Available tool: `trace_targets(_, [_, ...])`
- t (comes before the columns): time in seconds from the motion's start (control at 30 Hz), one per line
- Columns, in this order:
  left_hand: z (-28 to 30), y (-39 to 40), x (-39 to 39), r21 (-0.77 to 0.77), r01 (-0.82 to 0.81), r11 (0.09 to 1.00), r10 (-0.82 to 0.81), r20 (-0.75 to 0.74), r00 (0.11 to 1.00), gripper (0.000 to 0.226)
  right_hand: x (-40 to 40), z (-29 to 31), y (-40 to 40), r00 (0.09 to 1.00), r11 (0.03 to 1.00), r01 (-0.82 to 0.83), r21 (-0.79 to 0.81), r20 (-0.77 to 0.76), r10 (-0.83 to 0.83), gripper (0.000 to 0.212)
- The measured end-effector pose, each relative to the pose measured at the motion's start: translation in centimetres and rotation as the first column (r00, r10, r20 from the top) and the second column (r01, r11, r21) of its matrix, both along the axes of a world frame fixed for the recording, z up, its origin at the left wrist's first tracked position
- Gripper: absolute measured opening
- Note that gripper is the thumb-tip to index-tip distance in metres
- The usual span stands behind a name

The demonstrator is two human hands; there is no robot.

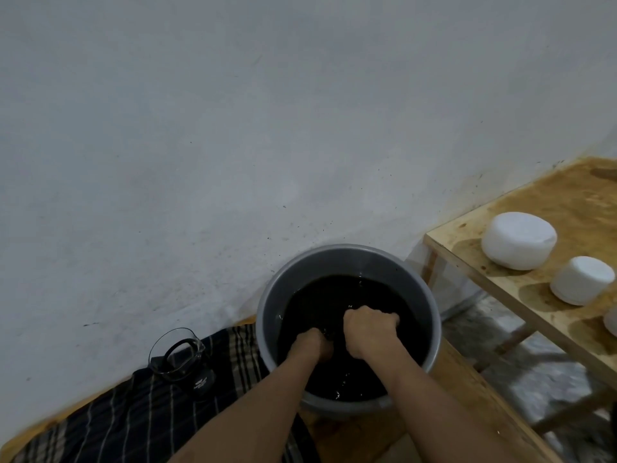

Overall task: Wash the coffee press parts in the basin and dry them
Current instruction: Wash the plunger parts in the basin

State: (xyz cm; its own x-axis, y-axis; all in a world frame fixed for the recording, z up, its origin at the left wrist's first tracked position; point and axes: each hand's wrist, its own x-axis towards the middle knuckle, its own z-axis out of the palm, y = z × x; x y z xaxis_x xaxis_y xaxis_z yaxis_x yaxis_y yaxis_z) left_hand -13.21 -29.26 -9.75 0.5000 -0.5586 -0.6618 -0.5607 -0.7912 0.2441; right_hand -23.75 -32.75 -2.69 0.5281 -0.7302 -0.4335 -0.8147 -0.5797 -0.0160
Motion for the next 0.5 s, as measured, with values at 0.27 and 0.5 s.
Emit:
trace_targets(0.27, [-0.6, -0.5, 0.1, -0.080, 0.072, 0.994, -0.074, -0.030, 0.997, 0.024, -0.4, -0.8, -0.6, 1.000, 0.995, -0.001, 0.096, -0.022, 0.003, 0.032])
trace_targets(0.5, [-0.4, 0.1, 0.0, -0.075, 0.110, 0.991, -0.109, 0.012, 0.994, 0.034, -0.5, -2.2, -2.3, 0.999, 0.971, 0.003, 0.240, 0.045, -0.014, 0.023])
